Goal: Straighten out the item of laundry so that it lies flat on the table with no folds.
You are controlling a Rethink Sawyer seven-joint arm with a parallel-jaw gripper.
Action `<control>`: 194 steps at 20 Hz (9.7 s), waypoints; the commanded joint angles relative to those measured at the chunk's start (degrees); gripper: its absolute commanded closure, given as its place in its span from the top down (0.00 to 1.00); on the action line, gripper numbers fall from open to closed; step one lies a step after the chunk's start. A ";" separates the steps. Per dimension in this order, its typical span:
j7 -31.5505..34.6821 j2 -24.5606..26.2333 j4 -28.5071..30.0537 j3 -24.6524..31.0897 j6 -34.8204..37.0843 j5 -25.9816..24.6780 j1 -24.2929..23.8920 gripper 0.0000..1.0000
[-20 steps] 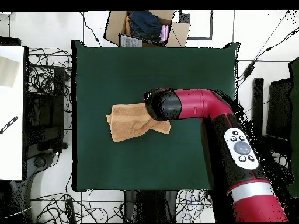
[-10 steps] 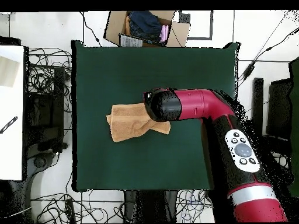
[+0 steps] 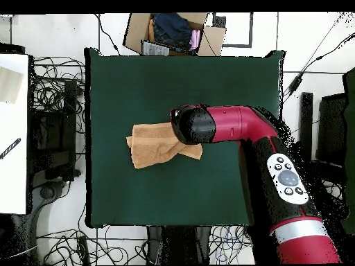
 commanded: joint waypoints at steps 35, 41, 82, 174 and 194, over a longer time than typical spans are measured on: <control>4.09 2.16 4.37 -1.79 -1.75 -2.02 2.49 0.00; 3.73 2.09 4.06 -1.80 -1.31 -1.92 2.57 0.00; 4.53 4.62 -1.61 -3.93 5.86 1.02 5.82 1.00; -28.16 12.37 -12.40 12.47 35.29 0.14 -0.21 1.00; -35.19 15.20 -18.25 14.78 45.07 0.55 0.93 1.00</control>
